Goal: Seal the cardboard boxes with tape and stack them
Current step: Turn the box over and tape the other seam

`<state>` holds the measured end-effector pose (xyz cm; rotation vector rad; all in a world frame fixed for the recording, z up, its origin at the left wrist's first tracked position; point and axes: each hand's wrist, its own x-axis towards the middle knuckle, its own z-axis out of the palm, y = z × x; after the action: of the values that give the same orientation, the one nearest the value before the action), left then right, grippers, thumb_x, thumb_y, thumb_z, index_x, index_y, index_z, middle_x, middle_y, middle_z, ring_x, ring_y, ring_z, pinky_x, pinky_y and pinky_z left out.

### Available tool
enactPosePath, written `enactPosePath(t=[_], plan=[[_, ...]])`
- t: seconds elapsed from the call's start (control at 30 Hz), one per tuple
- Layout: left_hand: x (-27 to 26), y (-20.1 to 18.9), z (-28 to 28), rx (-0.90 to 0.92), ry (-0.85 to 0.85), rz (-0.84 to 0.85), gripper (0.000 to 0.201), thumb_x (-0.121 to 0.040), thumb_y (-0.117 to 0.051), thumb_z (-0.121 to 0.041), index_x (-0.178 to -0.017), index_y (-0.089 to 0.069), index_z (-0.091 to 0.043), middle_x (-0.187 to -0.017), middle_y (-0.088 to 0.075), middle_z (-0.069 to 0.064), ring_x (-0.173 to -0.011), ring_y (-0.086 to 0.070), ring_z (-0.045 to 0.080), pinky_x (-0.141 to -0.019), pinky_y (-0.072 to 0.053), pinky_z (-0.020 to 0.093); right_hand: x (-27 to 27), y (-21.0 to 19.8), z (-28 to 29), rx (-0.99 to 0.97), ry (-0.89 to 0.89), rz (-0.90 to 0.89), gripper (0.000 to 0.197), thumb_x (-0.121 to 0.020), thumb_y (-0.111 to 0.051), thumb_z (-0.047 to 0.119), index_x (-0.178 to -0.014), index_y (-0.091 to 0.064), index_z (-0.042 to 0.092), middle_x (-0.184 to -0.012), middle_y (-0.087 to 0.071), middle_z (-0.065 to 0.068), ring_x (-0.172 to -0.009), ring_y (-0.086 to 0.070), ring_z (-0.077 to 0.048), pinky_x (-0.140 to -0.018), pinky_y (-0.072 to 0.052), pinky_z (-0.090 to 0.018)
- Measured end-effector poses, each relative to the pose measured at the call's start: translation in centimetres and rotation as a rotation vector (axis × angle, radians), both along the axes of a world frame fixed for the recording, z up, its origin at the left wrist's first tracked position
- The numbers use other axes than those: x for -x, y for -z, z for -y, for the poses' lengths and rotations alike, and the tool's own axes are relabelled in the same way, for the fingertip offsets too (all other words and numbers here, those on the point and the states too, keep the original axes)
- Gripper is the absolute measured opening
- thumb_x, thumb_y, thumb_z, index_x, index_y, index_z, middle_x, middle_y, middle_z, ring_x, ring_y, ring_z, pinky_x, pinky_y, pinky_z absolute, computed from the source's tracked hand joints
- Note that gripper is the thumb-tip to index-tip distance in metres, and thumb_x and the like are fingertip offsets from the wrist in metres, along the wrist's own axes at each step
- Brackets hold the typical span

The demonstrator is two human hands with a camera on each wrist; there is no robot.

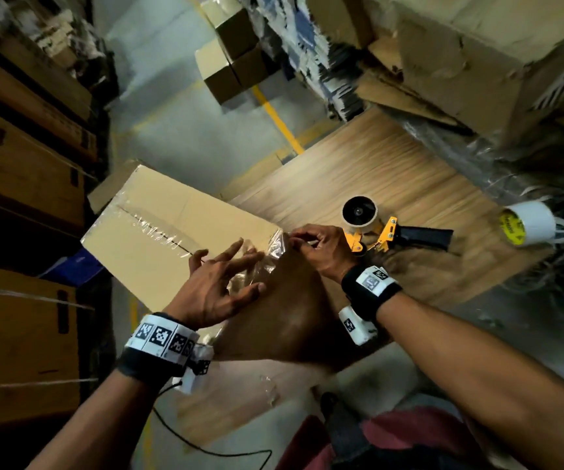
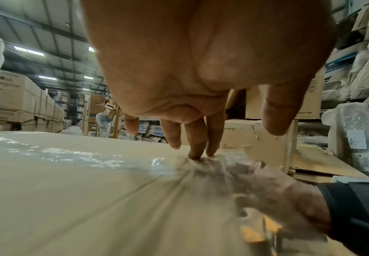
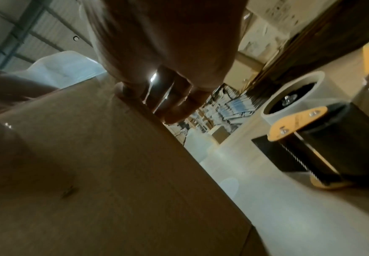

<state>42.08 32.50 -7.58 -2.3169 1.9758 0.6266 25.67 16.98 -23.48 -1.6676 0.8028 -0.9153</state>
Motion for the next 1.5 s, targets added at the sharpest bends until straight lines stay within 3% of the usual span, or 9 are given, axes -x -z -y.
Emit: enactPosePath(t=[0.43,0.57,0.73,0.87,1.07,1.23,1.3,1.4,1.5], plan=[[-2.5,1.1,1.0,-0.03,0.09,-0.038,0.073,-0.09,-0.038,-0.075,-0.158,-0.033,-0.05,-0.164,-0.019,-0.025,-0.159,-0.002,0.004,-0.123,0.001,0.06,-1.5,0.6,-3.5,-0.097,0.332,0.04,0.043,-0.082,-0.084,0.033,-0.12,-0.07,0.02,-0.112,-0.072,0.007,-0.096,-0.067,-0.004,-0.073,-0.057,-0.021],[-2.6,1.3,1.0,-0.025,0.084,-0.041,0.073,-0.09,-0.038,-0.075,-0.159,-0.032,-0.049,-0.162,-0.016,-0.03,-0.158,0.0,0.001,-0.123,0.002,0.059,-1.0,-1.4,-4.0,-0.1,0.405,0.132,0.013,-0.096,-0.072,0.026,-0.101,-0.078,0.017,-0.1,-0.076,0.007,-0.093,-0.07,-0.005,-0.079,-0.06,-0.034],[-2.7,1.5,1.1,-0.025,0.077,-0.035,0.073,-0.091,-0.037,-0.076,-0.159,-0.032,-0.049,-0.166,-0.024,-0.024,-0.158,0.0,0.002,-0.123,0.001,0.062,-1.8,-3.9,-1.7,-0.281,0.221,0.099,0.047,-0.08,-0.077,0.064,-0.111,-0.077,0.028,-0.112,-0.076,0.014,-0.105,-0.068,-0.001,-0.09,-0.056,-0.024],[-2.5,1.3,1.2,-0.03,0.068,-0.045,0.078,-0.088,-0.034,-0.08,-0.159,-0.032,-0.048,-0.166,-0.026,-0.025,-0.158,-0.001,0.001,-0.123,0.0,0.06,-1.9,-2.5,0.8,-0.393,0.04,0.208,0.025,-0.081,-0.088,0.021,-0.103,-0.081,0.011,-0.1,-0.08,-0.002,-0.094,-0.074,-0.01,-0.097,-0.059,-0.04],[-2.4,1.1,1.2,-0.034,0.061,-0.062,0.076,-0.091,-0.039,-0.077,-0.16,-0.032,-0.046,-0.166,-0.023,-0.024,-0.158,-0.001,0.001,-0.123,-0.003,0.06,-1.7,-0.8,2.9,-0.281,-0.048,0.108,0.017,-0.075,-0.091,0.015,-0.087,-0.081,0.022,-0.088,-0.079,0.001,-0.084,-0.074,-0.01,-0.087,-0.063,-0.04],[-3.0,0.1,0.2,0.066,-0.032,-0.139,0.073,-0.091,-0.047,-0.08,-0.153,-0.048,-0.042,-0.163,-0.029,-0.012,-0.15,-0.033,0.008,-0.121,-0.03,0.05,-0.5,-2.0,2.0,-0.003,-0.071,-0.002,0.075,-0.073,-0.09,0.044,-0.142,-0.061,0.031,-0.141,-0.064,0.011,-0.117,-0.065,-0.004,-0.083,-0.06,-0.023],[-3.9,0.1,-1.2,0.156,-0.086,-0.206,0.066,-0.094,-0.05,-0.077,-0.149,-0.054,-0.04,-0.158,-0.046,-0.005,-0.149,-0.033,-0.003,-0.116,-0.042,0.04,-1.2,-2.5,1.3,0.249,-0.082,-0.018,0.07,-0.087,-0.074,0.05,-0.149,-0.054,0.027,-0.157,-0.048,0.006,-0.132,-0.053,-0.007,-0.092,-0.051,-0.017],[-4.7,0.1,-3.9,0.254,-0.215,-0.249,0.06,-0.093,-0.054,-0.074,-0.14,-0.064,-0.037,-0.151,-0.056,-0.004,-0.124,-0.046,-0.025,-0.098,-0.054,0.037,-2.8,-2.0,0.5,0.453,-0.163,-0.099,0.059,-0.095,-0.061,0.053,-0.146,-0.059,0.022,-0.162,-0.041,-0.003,-0.133,-0.052,-0.023,-0.108,-0.046,-0.037],[-5.9,1.0,-7.1,0.332,-0.326,-0.266,0.054,-0.089,-0.062,-0.073,-0.134,-0.067,-0.044,-0.141,-0.064,-0.013,-0.1,-0.067,-0.001,-0.086,-0.06,0.043,-3.1,-1.3,0.5,0.524,-0.152,-0.104,0.045,-0.097,-0.06,0.037,-0.139,-0.065,0.024,-0.162,-0.041,-0.001,-0.127,-0.058,-0.028,-0.095,-0.055,-0.048]])
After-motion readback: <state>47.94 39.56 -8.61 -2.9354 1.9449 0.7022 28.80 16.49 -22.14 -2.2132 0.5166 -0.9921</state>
